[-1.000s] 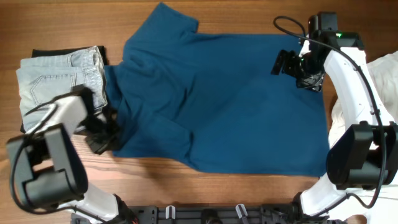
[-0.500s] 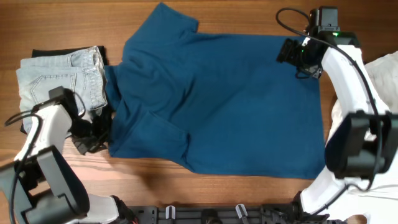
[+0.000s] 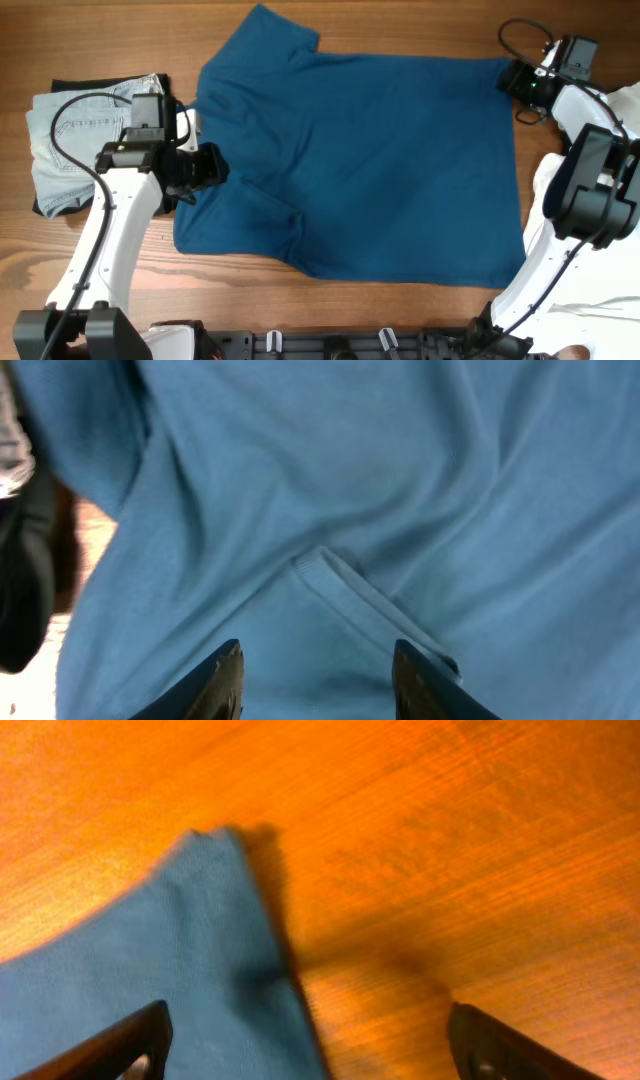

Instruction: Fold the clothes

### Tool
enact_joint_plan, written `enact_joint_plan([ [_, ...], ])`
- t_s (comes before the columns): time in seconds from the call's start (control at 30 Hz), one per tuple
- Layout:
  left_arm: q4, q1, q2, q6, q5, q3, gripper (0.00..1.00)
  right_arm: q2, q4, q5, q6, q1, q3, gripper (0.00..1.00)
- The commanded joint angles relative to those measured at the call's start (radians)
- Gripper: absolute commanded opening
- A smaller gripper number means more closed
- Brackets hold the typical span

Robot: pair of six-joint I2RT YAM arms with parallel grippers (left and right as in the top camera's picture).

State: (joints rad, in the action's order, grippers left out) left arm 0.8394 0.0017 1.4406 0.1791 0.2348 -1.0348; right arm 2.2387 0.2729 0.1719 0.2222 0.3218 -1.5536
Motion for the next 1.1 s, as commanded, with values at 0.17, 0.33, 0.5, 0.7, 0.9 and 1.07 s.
enact_joint_plan([
  [0.17, -0.017, -0.066, -0.013, -0.015, 0.012, -0.013, 0.49, 0.132, -0.11, 0.211, -0.065, -0.039, 0.008, 0.68],
  [0.33, -0.017, -0.066, -0.013, -0.015, 0.013, -0.013, 0.48, 0.132, -0.246, 0.272, -0.024, -0.038, 0.007, 0.29],
  [0.5, -0.018, -0.066, -0.013, -0.015, 0.031, -0.013, 0.48, 0.13, -0.463, 0.287, 0.145, -0.033, -0.004, 0.04],
  [0.7, -0.021, -0.065, -0.013, -0.014, 0.031, -0.013, 0.48, 0.13, -0.726, 0.296, 0.304, -0.004, -0.084, 0.04],
  [0.9, -0.028, -0.065, -0.013, -0.015, 0.031, -0.013, 0.59, 0.115, -0.598, 0.326, 0.3, 0.002, -0.093, 0.99],
  [1.07, -0.043, -0.065, -0.013, -0.015, 0.031, -0.013, 0.59, -0.029, -0.338, 0.327, 0.192, 0.024, -0.093, 1.0],
])
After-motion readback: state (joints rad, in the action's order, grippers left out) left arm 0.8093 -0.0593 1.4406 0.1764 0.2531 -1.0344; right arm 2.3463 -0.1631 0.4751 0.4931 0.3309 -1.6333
